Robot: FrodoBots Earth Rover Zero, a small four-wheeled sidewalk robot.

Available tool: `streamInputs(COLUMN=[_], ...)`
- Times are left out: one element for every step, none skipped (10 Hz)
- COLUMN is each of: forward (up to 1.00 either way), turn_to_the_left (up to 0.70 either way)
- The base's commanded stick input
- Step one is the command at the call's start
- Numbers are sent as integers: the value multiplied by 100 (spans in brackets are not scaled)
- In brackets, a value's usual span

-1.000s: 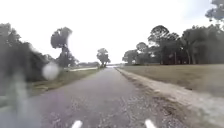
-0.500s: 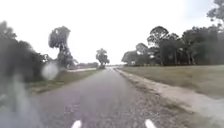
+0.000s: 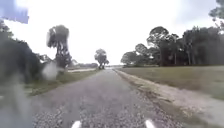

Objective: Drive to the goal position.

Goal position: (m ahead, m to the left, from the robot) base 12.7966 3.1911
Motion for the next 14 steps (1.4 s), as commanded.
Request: streamInputs(forward=[99, 99, 99, 99, 99, 99, 99, 99, 99, 99, 99, 99, 99, 99], turn_to_the_left=[2, 9, 39, 31, 9, 0, 0, 0, 0, 0, 0, 33, 11, 0])
